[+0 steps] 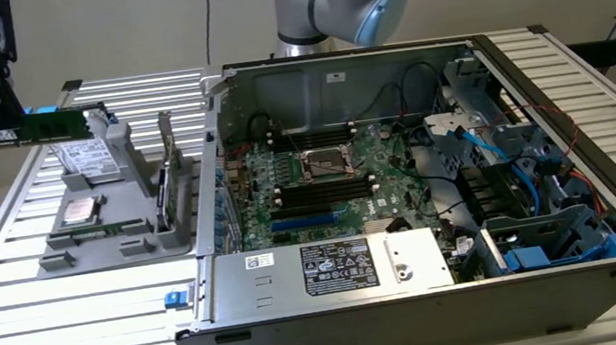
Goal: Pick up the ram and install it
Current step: 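Pick up the ram and move it above insertion slot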
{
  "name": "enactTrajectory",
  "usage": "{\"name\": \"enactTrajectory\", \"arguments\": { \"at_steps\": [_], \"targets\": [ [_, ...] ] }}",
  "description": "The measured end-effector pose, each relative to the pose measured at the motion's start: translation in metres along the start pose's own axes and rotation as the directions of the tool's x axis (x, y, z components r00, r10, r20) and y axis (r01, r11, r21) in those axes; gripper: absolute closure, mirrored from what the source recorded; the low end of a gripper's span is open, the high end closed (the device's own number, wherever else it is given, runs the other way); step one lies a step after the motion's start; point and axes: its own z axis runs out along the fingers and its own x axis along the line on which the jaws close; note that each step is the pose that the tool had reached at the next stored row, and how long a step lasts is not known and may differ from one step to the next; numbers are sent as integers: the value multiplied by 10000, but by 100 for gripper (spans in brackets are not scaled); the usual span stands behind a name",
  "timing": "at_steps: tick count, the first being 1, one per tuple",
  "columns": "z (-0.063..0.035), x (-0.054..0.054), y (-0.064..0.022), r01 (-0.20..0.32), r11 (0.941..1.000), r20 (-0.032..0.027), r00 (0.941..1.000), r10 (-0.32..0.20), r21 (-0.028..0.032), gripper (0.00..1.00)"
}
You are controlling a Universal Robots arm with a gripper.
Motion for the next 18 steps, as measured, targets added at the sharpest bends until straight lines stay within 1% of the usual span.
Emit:
{"name": "enactTrajectory", "arguments": {
  "at_steps": [4, 6, 8, 10, 12, 13, 15, 18],
  "targets": [
    [-61, 13, -134, 46, 10000, 30, 10000, -46, 3, 87],
    [-98, 21, -207, 71, 10000, 57, 10000, -71, 5, 87],
    [-130, 27, -285, 89, 10000, 103, 9999, -89, 9, 87],
    [-153, 33, -375, 104, 9999, 168, 9998, -104, 15, 87],
    [-171, 38, -464, 114, 9999, 262, 9996, -114, 21, 87],
    [-181, 41, -512, 118, 9999, 329, 9994, -119, 23, 87],
    [-197, 46, -602, 126, 9999, 483, 9987, -128, 30, 87],
    [-221, 53, -735, 138, 9999, 747, 9971, -141, 42, 87]
  ]
}}
